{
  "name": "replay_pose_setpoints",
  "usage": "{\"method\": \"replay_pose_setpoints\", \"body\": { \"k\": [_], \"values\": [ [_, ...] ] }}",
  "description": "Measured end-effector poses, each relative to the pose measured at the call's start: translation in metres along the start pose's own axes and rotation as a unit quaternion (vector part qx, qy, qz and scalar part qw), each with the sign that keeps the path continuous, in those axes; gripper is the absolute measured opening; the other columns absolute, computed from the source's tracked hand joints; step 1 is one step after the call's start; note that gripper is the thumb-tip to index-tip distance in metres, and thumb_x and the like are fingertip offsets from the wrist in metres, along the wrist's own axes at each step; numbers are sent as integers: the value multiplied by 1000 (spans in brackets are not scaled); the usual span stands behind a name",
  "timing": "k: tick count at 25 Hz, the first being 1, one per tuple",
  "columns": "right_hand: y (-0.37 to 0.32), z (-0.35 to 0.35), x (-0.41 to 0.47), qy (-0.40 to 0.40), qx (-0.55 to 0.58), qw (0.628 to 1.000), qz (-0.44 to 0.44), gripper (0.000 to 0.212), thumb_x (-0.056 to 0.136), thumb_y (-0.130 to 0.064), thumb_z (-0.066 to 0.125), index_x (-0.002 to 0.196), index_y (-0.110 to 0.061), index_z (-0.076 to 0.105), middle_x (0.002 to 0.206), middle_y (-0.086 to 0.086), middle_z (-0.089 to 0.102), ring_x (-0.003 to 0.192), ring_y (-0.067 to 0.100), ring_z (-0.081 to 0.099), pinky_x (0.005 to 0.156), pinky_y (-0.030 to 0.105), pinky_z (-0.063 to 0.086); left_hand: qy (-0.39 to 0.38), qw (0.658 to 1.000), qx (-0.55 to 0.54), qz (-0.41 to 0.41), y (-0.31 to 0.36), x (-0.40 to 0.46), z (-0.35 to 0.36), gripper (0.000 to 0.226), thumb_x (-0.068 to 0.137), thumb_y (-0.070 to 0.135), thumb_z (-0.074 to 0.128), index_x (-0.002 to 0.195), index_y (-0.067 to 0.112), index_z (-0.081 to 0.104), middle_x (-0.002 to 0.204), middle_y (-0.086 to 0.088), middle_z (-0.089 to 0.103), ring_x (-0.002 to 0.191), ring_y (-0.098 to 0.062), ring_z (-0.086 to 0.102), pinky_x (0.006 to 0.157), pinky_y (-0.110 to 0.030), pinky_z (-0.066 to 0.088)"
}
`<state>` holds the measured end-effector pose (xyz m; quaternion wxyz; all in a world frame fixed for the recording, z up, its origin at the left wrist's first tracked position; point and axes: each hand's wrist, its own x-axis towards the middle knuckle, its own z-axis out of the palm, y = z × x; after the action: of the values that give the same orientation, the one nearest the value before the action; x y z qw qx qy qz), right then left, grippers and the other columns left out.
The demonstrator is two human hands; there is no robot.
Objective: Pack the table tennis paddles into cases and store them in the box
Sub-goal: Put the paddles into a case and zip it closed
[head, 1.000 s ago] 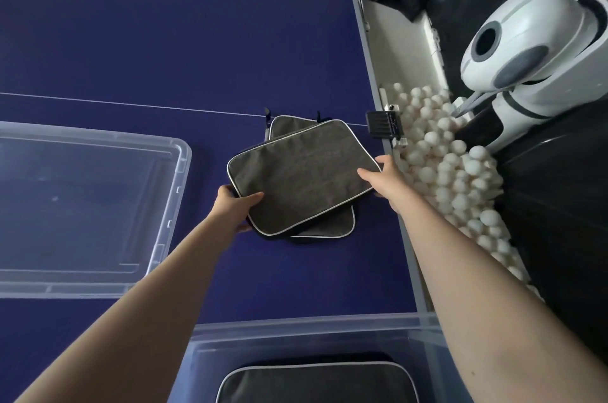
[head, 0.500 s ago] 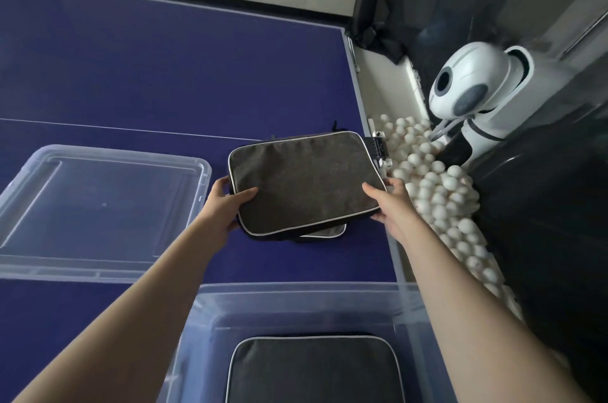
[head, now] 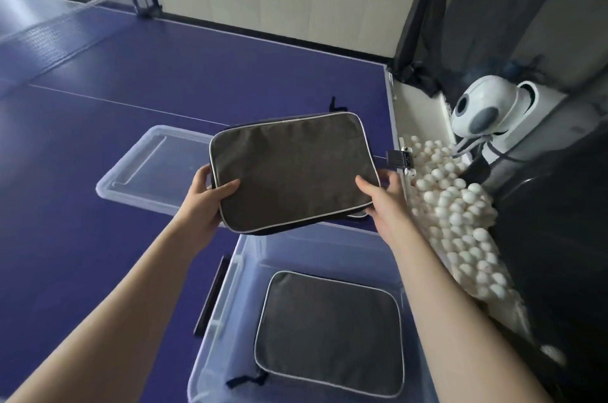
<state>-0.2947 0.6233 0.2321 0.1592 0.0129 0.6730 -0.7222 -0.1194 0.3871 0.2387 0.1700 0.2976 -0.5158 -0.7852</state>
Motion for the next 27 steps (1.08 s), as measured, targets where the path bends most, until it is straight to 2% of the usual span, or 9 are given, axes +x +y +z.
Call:
{"method": "replay_pose_setpoints", "body": {
  "k": [3, 6, 8, 11, 13, 17, 22, 25, 27],
  "values": [
    [3, 38, -26, -46, -23, 999, 8, 36, 74, -19, 78, 97, -28, 51, 105, -2, 67, 100, 21, 65, 94, 47, 51, 35, 999, -19, 18, 7, -32, -49, 38, 88, 5, 62, 115, 30, 52, 100, 1, 69, 79, -13, 72, 64, -27, 60],
    [7, 81, -50, -98, -27, 995, 21, 41, 78, -15, 75, 109, -26, 52, 115, 1, 67, 104, 20, 65, 94, 45, 50, 63, 997, -29, 32, 10, -57, -98, 38, 87, 4, 64, 112, 31, 54, 107, -1, 69, 91, -18, 70, 77, -33, 59],
    [12, 114, -69, -143, -31, 989, 33, 39, 82, -8, 70, 116, -21, 55, 116, 3, 68, 98, 18, 66, 89, 40, 52, 89, 995, -27, 34, 11, -74, -137, 39, 85, 4, 65, 111, 32, 55, 103, -1, 71, 90, -17, 70, 79, -36, 57],
    [21, 168, -104, -199, -30, 978, 49, 40, 82, -1, 67, 119, -14, 56, 107, 3, 69, 84, 14, 69, 68, 27, 56, 127, 991, -23, 30, 9, -99, -204, 41, 84, 2, 67, 112, 28, 53, 93, 1, 72, 68, -7, 70, 56, -23, 54],
    [29, 204, -131, -216, -15, 975, 57, 43, 82, 6, 65, 118, -14, 53, 103, 3, 67, 80, 15, 68, 63, 27, 56, 145, 989, -12, 21, 8, -115, -248, 40, 83, -1, 67, 109, 26, 53, 94, 0, 70, 63, -5, 69, 49, -21, 52],
    [51, 278, -191, -252, -9, 966, 53, 40, 81, 10, 62, 108, -18, 55, 102, 6, 64, 86, 22, 65, 76, 37, 55, 169, 986, 2, -14, 12, -147, -340, 42, 81, -2, 68, 112, 22, 53, 105, -5, 69, 82, -17, 69, 64, -31, 53],
    [76, 351, -252, -276, -26, 961, 5, 40, 81, 10, 63, 101, -24, 57, 87, -5, 69, 87, 18, 66, 86, 39, 52, 212, 975, 54, -42, 25, -169, -433, 58, 83, 4, 71, 131, 18, 42, 128, -10, 59, 100, -21, 62, 73, -30, 48],
    [83, 379, -271, -277, -95, 954, -70, 42, 81, 8, 64, 99, -30, 56, 90, -1, 65, 86, 15, 62, 85, 33, 50, 261, 943, 203, 30, 51, -158, -466, 80, 80, 14, 76, 145, 17, 30, 145, -11, 40, 129, -24, 44, 95, -36, 45],
    [82, 394, -276, -290, -147, 938, -119, 44, 81, 4, 67, 96, -35, 55, 90, -4, 64, 84, 9, 62, 77, 21, 50, 228, 926, 280, 108, 76, -142, -473, 82, 77, 21, 79, 145, 18, 33, 147, -7, 38, 135, -19, 37, 109, -37, 35]
  ]
}}
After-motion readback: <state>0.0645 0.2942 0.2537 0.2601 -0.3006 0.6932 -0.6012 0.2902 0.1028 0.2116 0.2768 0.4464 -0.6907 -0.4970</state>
